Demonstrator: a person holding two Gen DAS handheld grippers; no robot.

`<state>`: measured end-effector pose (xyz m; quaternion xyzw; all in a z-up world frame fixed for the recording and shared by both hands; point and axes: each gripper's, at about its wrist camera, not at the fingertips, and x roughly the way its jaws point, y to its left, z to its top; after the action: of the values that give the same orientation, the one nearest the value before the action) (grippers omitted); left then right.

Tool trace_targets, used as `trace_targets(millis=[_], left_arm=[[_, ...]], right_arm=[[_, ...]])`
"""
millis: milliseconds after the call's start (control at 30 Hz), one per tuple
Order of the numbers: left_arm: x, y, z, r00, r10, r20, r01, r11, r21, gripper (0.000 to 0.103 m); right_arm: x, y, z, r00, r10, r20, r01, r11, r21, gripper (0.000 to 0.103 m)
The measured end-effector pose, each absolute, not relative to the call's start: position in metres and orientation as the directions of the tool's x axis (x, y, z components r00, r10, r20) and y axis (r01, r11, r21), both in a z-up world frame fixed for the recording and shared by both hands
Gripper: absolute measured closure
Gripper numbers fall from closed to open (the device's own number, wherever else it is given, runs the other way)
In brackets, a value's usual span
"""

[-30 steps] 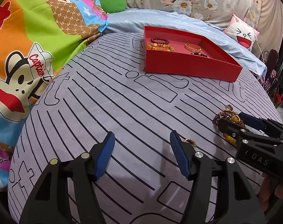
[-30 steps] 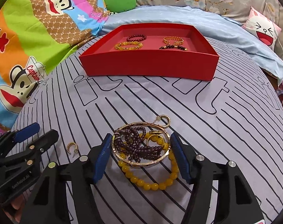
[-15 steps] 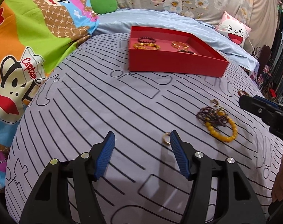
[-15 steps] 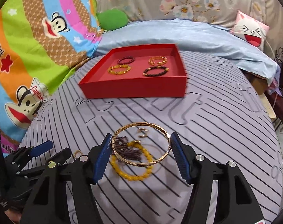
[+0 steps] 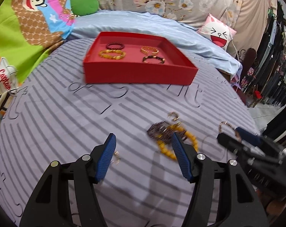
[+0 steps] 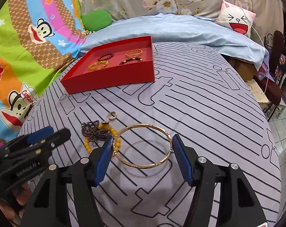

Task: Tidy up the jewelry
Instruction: 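Lift the thin gold bangle with the right tool while the left grasps purple beads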

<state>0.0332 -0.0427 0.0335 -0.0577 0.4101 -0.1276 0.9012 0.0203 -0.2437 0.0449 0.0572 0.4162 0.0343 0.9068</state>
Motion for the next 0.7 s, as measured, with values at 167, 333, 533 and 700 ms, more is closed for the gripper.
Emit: trace_targets(millis=[167, 333, 533, 700], left_arm=[[0.051, -0.057, 0.028, 0.603, -0.302, -0.738, 0.189, 0.953, -0.236, 0.054], [0.060, -0.065, 0.019, 0.572, -0.321, -0.755, 0.206, 0.947, -0.246, 0.074], [0.063, -0.069, 0.015, 0.554, -0.343, -0.759, 0.222, 0.939, -0.262, 0.096], [0.059, -0.070, 0.020, 0.567, -0.351, -0.745, 0.242, 0.936, -0.257, 0.098]], right_arm=[[0.024, -0.248, 0.040, 0.647, 0.115, -0.754, -0.008, 0.990, 0.144, 0.043], [0.026, -0.252, 0.035, 0.640, 0.125, -0.758, -0.006, 0.988, 0.157, 0.043], [0.028, -0.251, 0.032, 0.634, 0.134, -0.762, -0.011, 0.986, 0.165, 0.043], [0.029, -0.250, 0.031, 0.634, 0.139, -0.761, -0.013, 0.986, 0.169, 0.043]])
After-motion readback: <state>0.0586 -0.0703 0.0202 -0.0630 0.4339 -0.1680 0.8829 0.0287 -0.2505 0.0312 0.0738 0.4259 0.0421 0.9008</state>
